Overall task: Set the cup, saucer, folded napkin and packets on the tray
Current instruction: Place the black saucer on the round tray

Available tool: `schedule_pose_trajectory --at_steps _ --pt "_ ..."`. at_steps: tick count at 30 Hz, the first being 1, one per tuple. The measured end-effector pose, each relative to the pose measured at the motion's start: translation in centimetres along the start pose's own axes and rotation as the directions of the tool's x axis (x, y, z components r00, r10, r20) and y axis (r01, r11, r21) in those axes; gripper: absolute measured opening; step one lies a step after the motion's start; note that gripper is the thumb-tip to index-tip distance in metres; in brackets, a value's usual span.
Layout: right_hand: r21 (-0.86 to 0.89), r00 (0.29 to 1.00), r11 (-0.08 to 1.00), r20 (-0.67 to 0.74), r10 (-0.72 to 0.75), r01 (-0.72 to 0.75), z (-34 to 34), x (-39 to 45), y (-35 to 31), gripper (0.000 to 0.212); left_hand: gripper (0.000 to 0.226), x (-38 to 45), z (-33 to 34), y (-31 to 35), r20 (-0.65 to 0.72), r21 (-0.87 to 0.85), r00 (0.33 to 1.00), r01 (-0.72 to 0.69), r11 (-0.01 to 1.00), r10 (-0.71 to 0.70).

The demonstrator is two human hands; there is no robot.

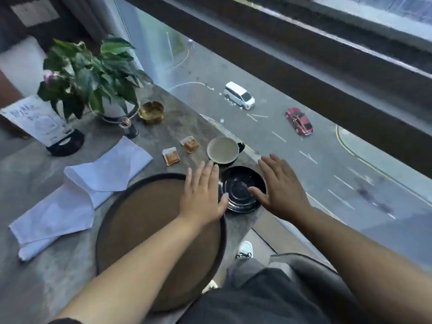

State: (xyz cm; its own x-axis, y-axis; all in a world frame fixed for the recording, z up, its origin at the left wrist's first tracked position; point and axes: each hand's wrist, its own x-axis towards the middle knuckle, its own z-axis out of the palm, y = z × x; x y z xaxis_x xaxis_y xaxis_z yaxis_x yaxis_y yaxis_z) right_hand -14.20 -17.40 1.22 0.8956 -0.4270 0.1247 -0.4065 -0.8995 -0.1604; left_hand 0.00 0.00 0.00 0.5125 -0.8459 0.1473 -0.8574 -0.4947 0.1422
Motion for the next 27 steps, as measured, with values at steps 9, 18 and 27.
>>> schedule_pose_trajectory --at_steps 9,18,27 --pt "0.049 0.992 0.996 0.107 0.073 -0.078 3.8 -0.1 2.2 0.072 0.070 1.6 3.7 0.3 0.156 -0.020 0.986 0.054 0.998 -0.050" --pt "0.137 0.974 0.974 0.166 0.155 -0.179 6.5 0.1 3.4 0.068 0.058 4.0 6.1 0.0 0.238 0.001 0.963 0.126 0.992 -0.123" --pt "0.385 0.836 0.754 0.380 0.396 -0.532 7.8 1.6 3.5 0.032 0.027 5.5 7.6 -0.7 0.297 0.041 0.919 0.259 0.965 -0.260"
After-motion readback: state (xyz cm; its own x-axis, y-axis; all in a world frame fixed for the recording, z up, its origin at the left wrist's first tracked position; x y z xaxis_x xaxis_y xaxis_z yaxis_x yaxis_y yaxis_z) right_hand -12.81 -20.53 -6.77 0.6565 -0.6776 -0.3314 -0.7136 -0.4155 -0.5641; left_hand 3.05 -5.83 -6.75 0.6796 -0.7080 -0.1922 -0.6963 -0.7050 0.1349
